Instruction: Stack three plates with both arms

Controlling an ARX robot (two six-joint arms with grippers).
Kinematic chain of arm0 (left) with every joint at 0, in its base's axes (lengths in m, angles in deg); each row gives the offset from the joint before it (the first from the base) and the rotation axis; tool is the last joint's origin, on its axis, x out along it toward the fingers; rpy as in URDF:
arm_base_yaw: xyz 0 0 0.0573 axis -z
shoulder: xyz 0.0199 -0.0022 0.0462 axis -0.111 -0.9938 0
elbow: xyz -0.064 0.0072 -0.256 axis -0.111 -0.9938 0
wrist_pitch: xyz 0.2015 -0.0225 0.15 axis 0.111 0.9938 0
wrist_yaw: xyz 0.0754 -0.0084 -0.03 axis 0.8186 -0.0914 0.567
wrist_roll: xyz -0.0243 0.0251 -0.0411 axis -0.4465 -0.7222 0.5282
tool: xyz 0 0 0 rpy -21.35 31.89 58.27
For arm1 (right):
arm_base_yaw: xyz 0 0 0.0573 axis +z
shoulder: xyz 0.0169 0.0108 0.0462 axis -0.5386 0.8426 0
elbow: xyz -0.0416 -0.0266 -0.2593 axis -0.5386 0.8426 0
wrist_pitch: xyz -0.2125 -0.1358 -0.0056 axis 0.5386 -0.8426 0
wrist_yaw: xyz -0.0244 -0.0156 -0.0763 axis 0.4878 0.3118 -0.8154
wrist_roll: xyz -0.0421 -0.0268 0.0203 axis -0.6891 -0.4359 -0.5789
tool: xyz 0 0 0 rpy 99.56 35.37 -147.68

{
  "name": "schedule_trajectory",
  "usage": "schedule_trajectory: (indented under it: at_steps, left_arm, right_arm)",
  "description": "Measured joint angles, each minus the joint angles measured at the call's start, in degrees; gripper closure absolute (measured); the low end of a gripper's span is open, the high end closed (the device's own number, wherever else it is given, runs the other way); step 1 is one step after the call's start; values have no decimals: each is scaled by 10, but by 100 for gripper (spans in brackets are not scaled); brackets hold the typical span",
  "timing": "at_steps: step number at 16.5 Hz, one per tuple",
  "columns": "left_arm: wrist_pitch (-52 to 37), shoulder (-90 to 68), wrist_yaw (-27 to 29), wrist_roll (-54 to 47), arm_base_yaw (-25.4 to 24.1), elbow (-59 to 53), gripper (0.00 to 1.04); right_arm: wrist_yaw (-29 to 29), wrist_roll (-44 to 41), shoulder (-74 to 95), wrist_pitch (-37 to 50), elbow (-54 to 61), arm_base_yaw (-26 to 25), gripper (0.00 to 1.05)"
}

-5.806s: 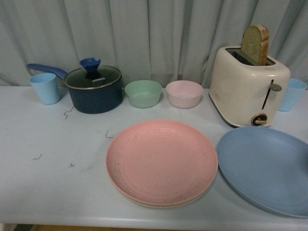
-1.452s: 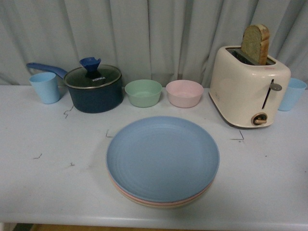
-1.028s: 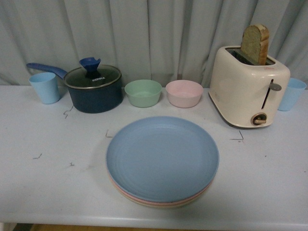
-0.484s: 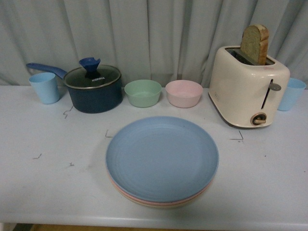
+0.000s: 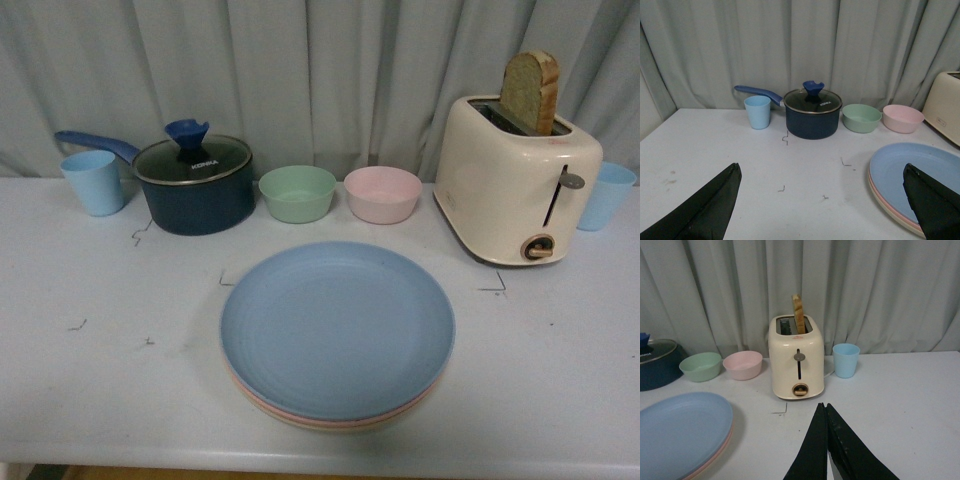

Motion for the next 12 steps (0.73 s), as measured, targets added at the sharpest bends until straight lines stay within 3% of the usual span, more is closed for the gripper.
schedule_trajectory:
  at_steps: [6, 7, 8, 12]
  left_arm:
    - [0, 0, 0, 0, 0, 0, 7]
    - [0, 0, 0, 0, 0, 0, 7]
    - [0, 0, 0, 0, 0, 0, 7]
    - [0, 0, 0, 0, 0, 0, 7]
  right_arm:
    - [0, 0, -54, -54, 0, 0, 103]
    - [1, 0, -151, -150, -2, 0, 103]
    - [2, 0, -152, -159, 0, 0, 101]
    - [2, 0, -152, -158, 0, 0, 58]
